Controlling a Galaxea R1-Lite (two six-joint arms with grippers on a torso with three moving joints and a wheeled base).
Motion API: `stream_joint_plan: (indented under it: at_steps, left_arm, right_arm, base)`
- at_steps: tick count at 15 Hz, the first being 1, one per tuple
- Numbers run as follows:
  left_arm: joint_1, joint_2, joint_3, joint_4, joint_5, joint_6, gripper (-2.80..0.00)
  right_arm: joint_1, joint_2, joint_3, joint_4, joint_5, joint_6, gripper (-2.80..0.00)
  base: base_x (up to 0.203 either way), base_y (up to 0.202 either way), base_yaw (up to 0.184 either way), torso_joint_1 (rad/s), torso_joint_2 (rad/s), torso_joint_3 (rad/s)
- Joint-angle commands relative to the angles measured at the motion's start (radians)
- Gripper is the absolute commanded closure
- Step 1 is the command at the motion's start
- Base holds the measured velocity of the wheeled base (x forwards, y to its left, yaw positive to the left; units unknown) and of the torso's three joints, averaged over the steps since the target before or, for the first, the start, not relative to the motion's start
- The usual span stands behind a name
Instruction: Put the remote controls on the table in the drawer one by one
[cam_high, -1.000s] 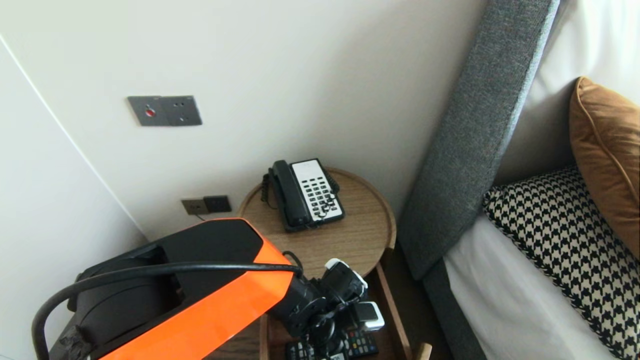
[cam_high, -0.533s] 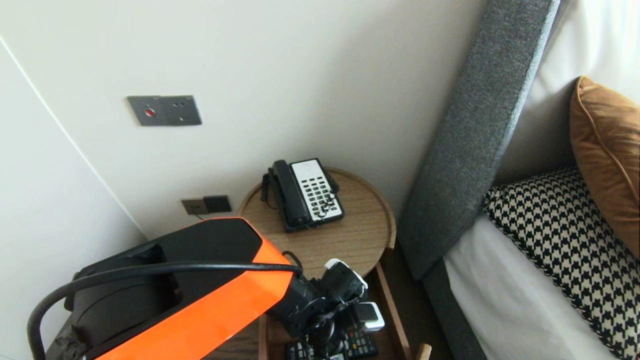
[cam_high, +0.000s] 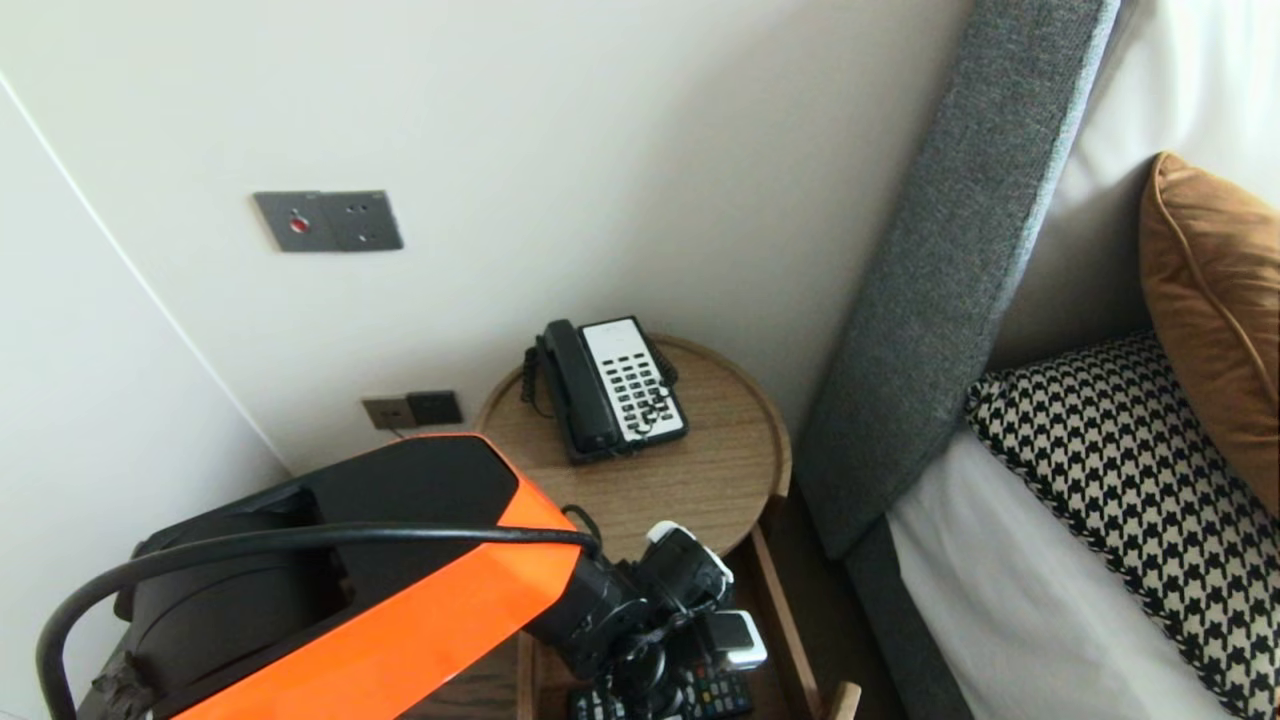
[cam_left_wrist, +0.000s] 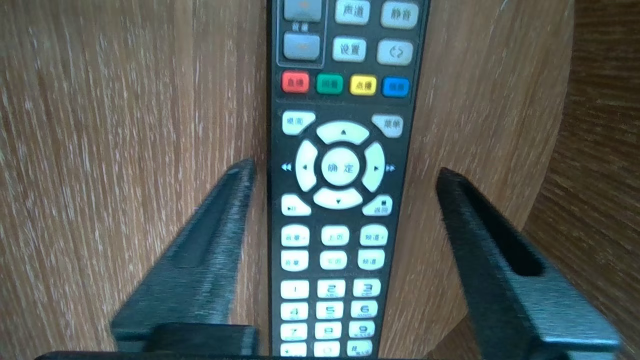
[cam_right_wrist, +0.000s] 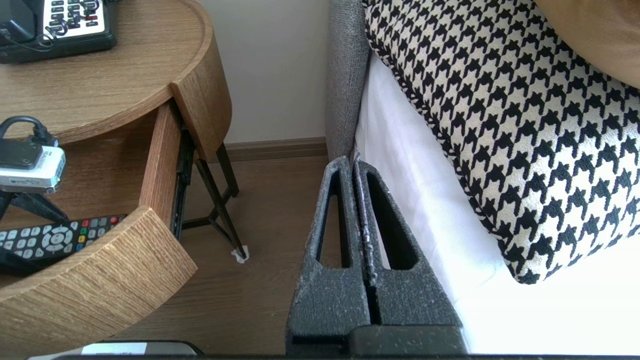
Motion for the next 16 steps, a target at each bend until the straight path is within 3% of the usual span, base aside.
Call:
stream_joint_plan:
  at_steps: [1,8,11,12,16]
  left_arm:
    - [0.000,-0.024,0.000,-0.001,0.000,0.002,-2.80]
    - [-0.012,-0.183,0.028,0.003,-0.004,0.001,-2.80]
    - [-0.012,-0.274,0.071,0.006,0.001,-0.034,-2.80]
    - [-0.010,-0.307,0.089,0.005,0.005,-0.044,0.00]
    - [0.008,-0.428,0.152,0.010,0.027,-0.063,0.00]
  right_arm:
    - [0.000,0.000,0.000,0.000,0.000,0.000,0.00]
    - [0.000,0.000,0.000,0.000,0.000,0.000,0.00]
    - [0.000,0.000,0.000,0.000,0.000,0.000,0.00]
    - [0.000,0.000,0.000,0.000,0.000,0.000,0.00]
    - [0.000,0.000,0.000,0.000,0.000,0.000,0.00]
  base:
    - [0.000,0.000,0.000,0.000,0.00,0.000]
    - [0.000,0.000,0.000,0.000,0.00,0.000]
    - [0.000,0.000,0.000,0.000,0.00,0.000]
    - [0.000,0.000,0.000,0.000,0.00,0.000]
    - [0.000,0.000,0.000,0.000,0.00,0.000]
